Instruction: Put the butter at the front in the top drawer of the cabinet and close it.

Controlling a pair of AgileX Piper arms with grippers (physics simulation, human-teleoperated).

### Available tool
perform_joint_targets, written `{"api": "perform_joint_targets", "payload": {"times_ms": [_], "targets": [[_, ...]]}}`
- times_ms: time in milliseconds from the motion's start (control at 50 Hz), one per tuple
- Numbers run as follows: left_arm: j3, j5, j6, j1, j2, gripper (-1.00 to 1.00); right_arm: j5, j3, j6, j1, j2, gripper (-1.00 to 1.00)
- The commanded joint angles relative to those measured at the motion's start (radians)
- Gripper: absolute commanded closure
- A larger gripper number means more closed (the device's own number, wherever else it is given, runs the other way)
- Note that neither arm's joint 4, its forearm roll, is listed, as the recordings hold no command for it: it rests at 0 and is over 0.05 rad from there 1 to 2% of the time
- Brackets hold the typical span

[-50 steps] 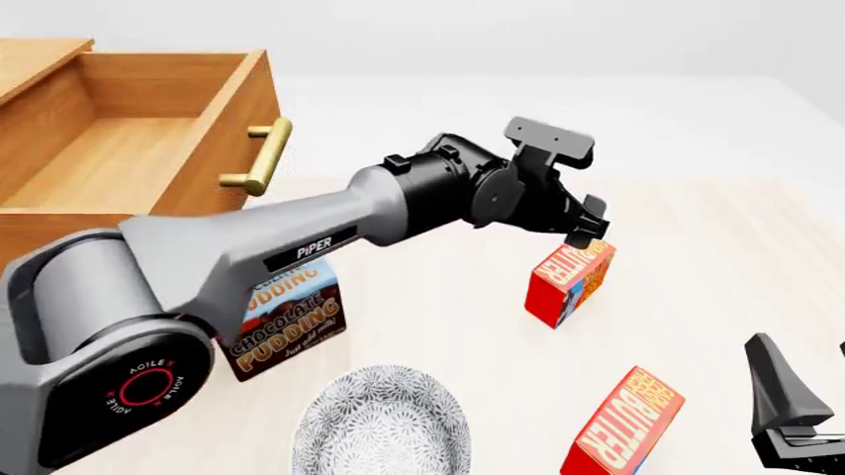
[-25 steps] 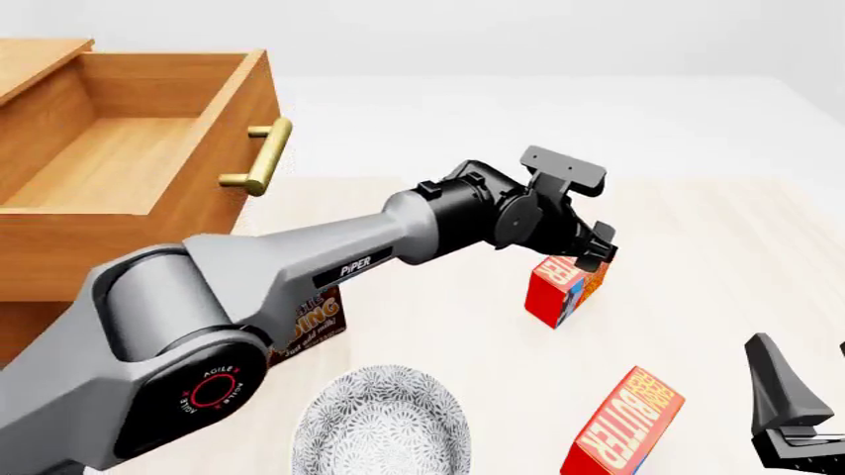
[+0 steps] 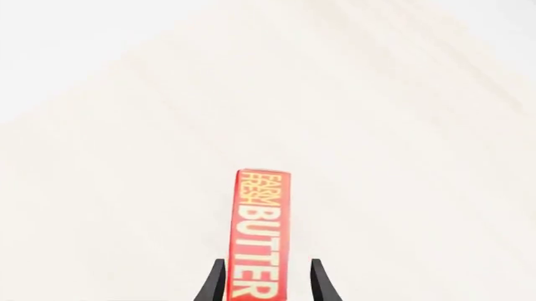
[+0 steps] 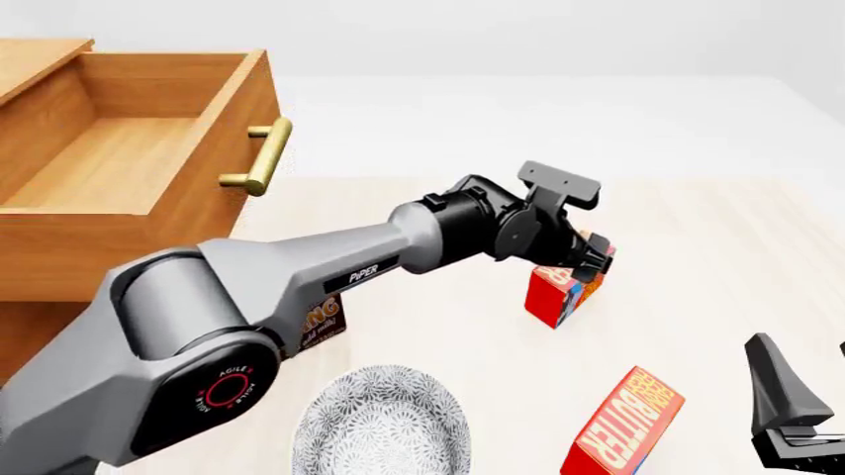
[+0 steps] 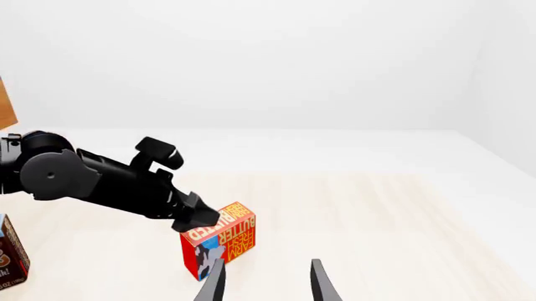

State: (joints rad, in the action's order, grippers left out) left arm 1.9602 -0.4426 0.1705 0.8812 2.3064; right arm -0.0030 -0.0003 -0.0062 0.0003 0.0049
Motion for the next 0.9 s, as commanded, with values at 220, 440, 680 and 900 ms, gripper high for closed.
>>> {"api": "perform_joint_targets", "payload": {"times_ms": [220, 440, 680, 900], "targets": [[-0.007, 0.010, 0.010, -0.012, 0.017, -1.00, 0.000, 0.000, 0.000, 0.000, 0.000, -1.00], [0.019, 0.010, 0.019, -0.014, 0.065, -1.00, 0.000, 0.000, 0.000, 0.000, 0.000, -1.00], [0.039, 0.006, 0.028, -0.010, 0.100, -1.00, 0.000, 0.000, 0.000, 0.000, 0.000, -1.00], [0.070, -0.006, 0.038, -0.002, 0.133, -1.00, 0.000, 0.000, 0.000, 0.000, 0.000, -1.00]]}}
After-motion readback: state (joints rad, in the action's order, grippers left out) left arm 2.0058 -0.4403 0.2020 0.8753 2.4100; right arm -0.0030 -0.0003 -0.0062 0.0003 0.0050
